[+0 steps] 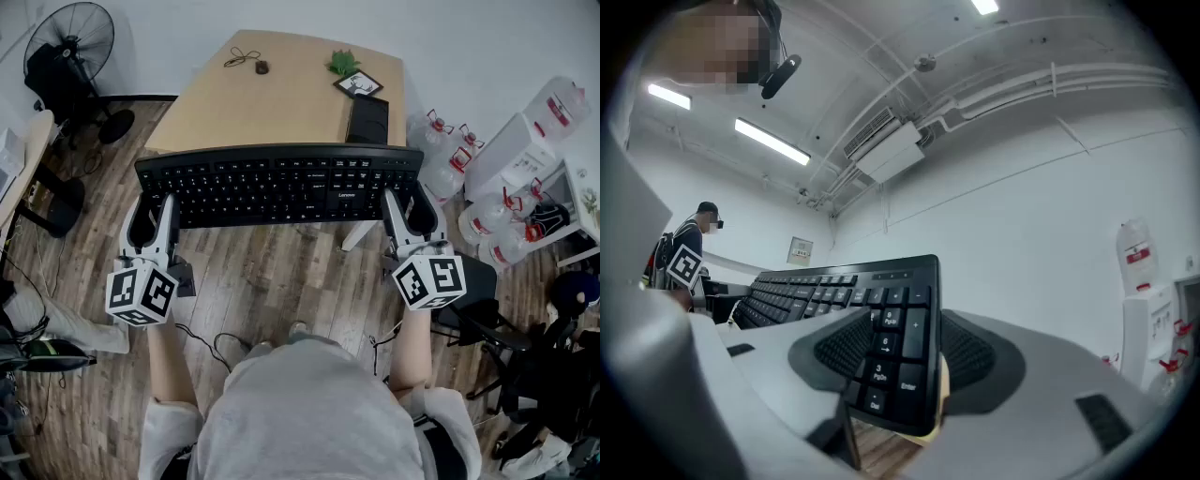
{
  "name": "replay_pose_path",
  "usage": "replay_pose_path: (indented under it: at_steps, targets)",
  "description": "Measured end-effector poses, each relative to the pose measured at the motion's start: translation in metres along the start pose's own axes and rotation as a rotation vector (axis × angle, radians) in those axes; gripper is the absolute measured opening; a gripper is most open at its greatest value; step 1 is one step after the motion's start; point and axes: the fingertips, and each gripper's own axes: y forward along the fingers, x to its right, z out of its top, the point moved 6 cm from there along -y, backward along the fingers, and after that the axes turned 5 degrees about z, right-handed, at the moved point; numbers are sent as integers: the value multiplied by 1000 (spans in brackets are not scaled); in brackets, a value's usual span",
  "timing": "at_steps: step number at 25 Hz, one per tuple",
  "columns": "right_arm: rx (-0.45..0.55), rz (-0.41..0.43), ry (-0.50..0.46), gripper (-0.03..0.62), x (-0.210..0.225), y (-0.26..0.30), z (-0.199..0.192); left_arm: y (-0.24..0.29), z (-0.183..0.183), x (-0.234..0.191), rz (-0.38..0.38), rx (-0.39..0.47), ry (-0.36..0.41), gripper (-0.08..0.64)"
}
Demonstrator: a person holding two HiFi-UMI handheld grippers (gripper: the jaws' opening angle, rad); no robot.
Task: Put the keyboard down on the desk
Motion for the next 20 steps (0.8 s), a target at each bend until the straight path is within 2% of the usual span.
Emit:
replay_pose_path:
  at_steps: [20]
  targets:
    - [35,50,12,222,13,13,-18,-5,-15,4,52,38,7,238]
